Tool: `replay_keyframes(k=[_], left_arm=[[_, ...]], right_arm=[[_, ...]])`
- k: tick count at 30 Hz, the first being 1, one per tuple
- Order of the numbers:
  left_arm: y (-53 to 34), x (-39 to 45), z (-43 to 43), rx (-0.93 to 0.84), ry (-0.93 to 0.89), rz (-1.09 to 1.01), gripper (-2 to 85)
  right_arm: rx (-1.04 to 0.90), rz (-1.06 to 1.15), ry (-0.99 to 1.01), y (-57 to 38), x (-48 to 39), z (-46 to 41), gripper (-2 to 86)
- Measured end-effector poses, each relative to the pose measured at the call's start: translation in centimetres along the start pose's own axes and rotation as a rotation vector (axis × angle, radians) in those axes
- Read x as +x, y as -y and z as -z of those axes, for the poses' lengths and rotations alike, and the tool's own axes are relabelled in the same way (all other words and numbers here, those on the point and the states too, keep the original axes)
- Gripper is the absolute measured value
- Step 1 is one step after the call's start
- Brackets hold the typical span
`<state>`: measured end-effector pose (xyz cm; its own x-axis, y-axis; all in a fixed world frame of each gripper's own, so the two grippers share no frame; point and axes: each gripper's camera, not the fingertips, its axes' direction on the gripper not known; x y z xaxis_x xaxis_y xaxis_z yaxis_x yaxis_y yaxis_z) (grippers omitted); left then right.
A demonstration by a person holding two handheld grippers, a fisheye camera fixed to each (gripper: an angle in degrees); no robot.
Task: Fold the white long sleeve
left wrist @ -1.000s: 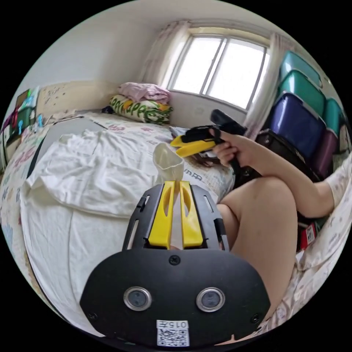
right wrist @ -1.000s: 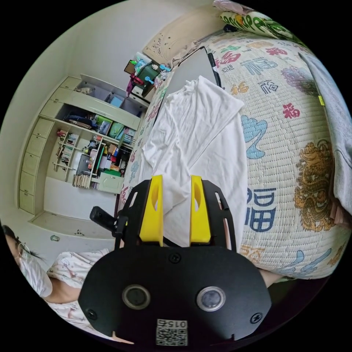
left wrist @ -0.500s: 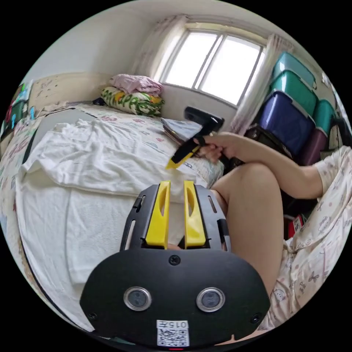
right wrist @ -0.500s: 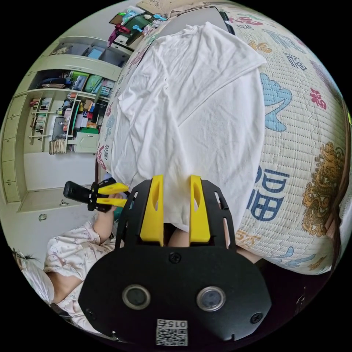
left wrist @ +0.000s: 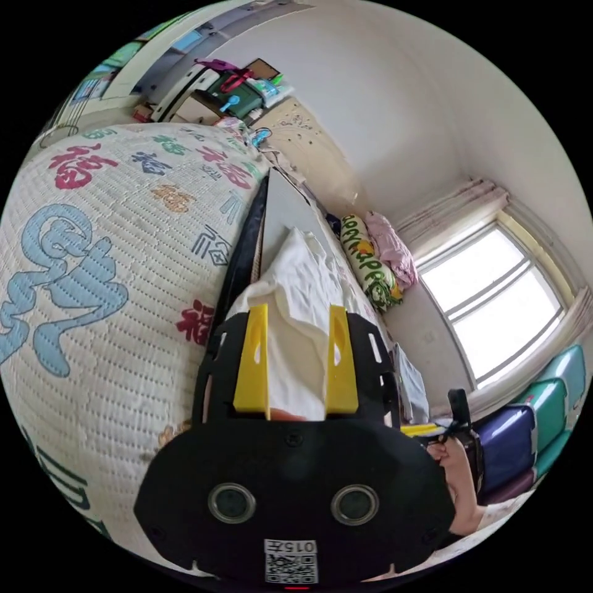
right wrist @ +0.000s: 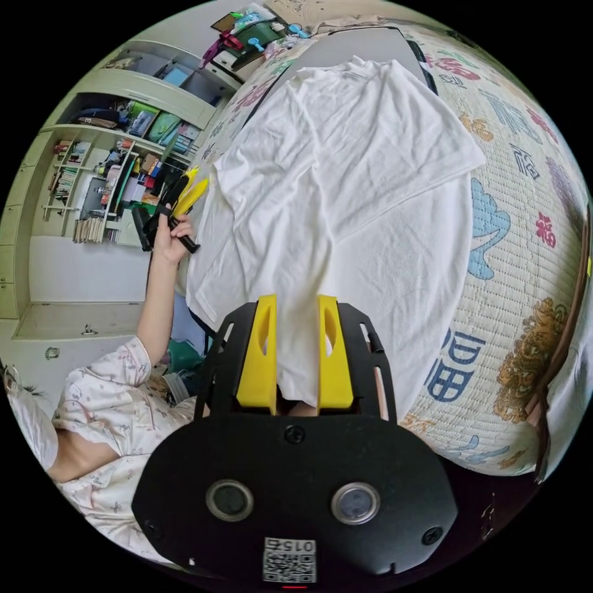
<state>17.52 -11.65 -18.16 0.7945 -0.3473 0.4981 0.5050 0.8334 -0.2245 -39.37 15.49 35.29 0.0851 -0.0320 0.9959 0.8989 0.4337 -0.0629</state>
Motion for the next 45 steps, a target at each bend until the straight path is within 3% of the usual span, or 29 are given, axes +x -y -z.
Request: replay_keyframes(k=[5, 10, 17, 25, 29, 34, 38, 45], left_arm=[[4.8, 6.0, -3.5, -0.047, -0.012, 0.08, 11.4], [6.2, 9.4, -0.7, -0.021, -0.116, 0.147, 5.5], [5.2, 18.9, 0.8, -0.132, -0.295, 0.175, 9.0], [6.0, 30.1, 2.9, -0.037, -0.086, 0.123, 8.8], [7.0, 34.1, 3.4, -0.07, -0.137, 0.106, 1.8], [8.0, 35.3, 8.4, 0.053, -0.169, 0.171, -0.3], [8.1, 35.7, 8.8, -0.018, -0.095, 0.182, -0.5], [6.5, 35.6, 12.6, 0.011, -0.246, 0.237, -0.3]], right_arm=[[-0.071, -0.012, -0.219, 1.6, 0.2, -2.2, 11.2], [-0.108, 0.025, -0.185, 0.8, 1.0, -3.0, 12.8], [-0.117, 0.03, -0.187, 1.3, 2.9, -3.6, 13.0], [-0.137, 0.012, -0.226, 0.6, 5.7, -3.7, 13.0], [-0.192, 0.025, -0.209, 0.4, 7.4, -4.5, 12.5], [-0.193, 0.026, -0.225, 0.2, 8.8, -4.3, 11.3], [-0.206, 0.03, -0.228, -0.2, 10.1, -4.3, 10.7], [-0.183, -0.011, -0.29, -1.5, 12.6, -3.1, 9.8]])
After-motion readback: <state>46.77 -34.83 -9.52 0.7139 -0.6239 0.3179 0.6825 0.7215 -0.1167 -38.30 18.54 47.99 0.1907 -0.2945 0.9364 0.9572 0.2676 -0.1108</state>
